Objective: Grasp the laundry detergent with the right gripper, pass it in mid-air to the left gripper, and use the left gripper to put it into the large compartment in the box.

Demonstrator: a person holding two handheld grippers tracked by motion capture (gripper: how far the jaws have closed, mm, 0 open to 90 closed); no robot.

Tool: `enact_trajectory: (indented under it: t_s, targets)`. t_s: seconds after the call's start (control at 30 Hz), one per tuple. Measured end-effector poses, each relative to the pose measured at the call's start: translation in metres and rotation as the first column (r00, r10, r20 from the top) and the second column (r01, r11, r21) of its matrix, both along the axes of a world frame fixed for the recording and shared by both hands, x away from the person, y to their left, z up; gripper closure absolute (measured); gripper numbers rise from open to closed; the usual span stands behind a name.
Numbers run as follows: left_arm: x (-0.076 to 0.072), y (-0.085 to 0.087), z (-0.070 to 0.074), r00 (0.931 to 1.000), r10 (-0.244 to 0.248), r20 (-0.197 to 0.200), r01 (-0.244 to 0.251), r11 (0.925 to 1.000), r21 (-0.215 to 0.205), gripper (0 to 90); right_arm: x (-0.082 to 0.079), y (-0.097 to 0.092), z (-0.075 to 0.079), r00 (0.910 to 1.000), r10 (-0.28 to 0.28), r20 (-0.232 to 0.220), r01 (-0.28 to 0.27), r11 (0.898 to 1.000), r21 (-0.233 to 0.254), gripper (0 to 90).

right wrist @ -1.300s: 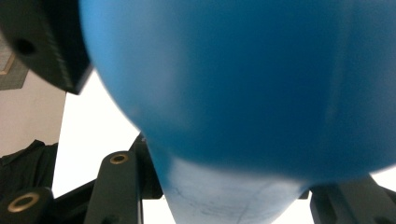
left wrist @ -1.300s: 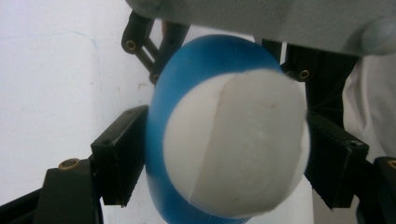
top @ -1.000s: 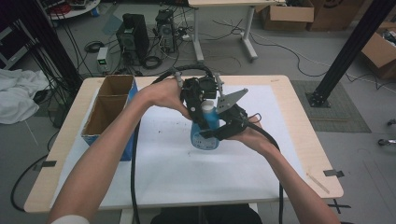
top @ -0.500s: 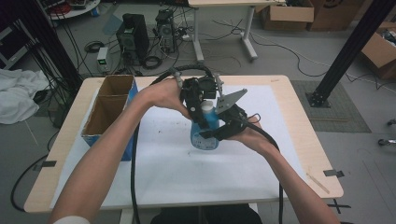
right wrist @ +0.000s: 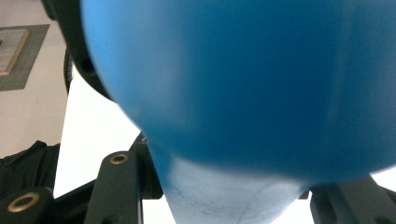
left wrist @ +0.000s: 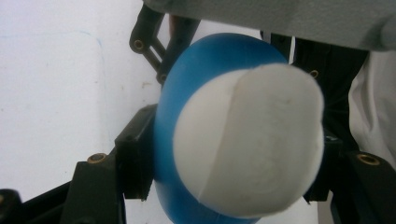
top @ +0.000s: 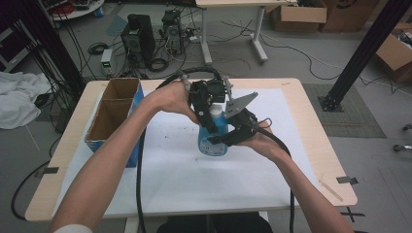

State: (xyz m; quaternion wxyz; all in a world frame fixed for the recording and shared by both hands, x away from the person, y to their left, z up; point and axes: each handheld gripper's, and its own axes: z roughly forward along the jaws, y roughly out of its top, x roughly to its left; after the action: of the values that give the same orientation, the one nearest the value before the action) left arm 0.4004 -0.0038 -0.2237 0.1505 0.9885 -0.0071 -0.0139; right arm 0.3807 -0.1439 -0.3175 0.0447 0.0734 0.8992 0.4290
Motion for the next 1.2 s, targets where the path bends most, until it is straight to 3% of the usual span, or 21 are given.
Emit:
enact_trajectory:
  t_s: [0.2, 0.4, 0.63, 1.2]
  targets:
    - [-0.003, -0.001, -0.001, 1.0000, 0.004, -0.002, -0.004, 0.9995, 0.031, 36.7, -0.002, 0.002, -0.001, 0.9999, 0.016, -0.002, -0.016, 1.000, -0.007, 46.6]
    - [-0.005, 0.001, 0.001, 0.9995, 0.002, 0.033, -0.002, 1.0000, -0.004, 37.1, 0.000, 0.000, -0.002, 0.9999, 0.013, 0.005, -0.013, 1.000, 0.016, 46.4]
    - [-0.007, -0.005, -0.002, 0.9986, 0.006, 0.052, -0.007, 0.9998, 0.017, 37.5, 0.000, -0.003, -0.006, 0.9997, 0.022, 0.014, -0.023, 0.999, 0.036, 45.8]
    - [-0.007, -0.006, -0.010, 0.9989, 0.024, 0.040, -0.025, 0.9996, 0.015, 37.5, 0.000, -0.005, -0.015, 0.9998, 0.021, 0.003, -0.021, 0.999, 0.038, 44.4]
